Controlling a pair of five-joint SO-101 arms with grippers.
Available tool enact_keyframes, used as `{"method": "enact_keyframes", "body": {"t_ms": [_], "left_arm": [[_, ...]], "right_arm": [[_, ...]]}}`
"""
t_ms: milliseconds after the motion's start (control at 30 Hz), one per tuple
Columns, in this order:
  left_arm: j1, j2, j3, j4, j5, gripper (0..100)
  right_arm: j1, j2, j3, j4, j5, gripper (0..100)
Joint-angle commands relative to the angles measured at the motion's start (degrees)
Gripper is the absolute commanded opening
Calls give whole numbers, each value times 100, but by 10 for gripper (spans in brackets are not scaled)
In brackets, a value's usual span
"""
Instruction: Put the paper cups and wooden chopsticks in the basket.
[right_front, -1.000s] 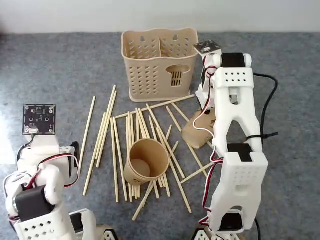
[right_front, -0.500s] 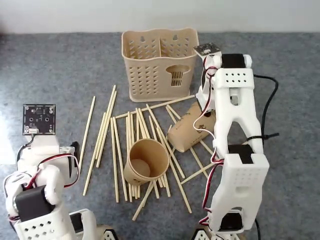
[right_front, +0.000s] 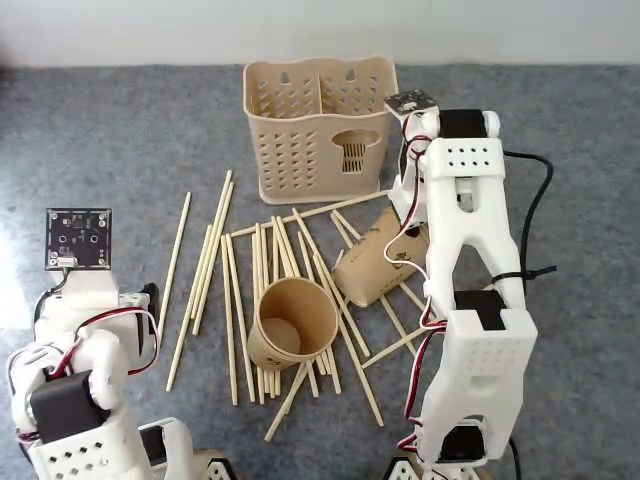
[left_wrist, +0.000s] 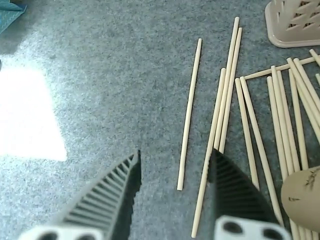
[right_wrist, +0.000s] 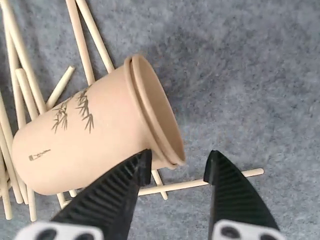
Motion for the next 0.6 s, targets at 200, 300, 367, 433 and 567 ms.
{"method": "enact_keyframes", "body": {"t_ms": [200, 300, 367, 433, 567], "left_arm": [[0, 18, 321, -237, -44, 214], [0, 18, 330, -255, -44, 214], [0, 18, 312, -255, -44, 214], [0, 18, 295, -246, -44, 214], [0, 18, 286, -237, -44, 214]], "right_arm": [[-57, -435, 9, 259, 765, 20], [66, -637, 9, 259, 774, 10], [92, -769, 18, 268, 782, 9], [163, -910, 18, 268, 782, 9], [207, -1297, 53, 268, 791, 9]]}}
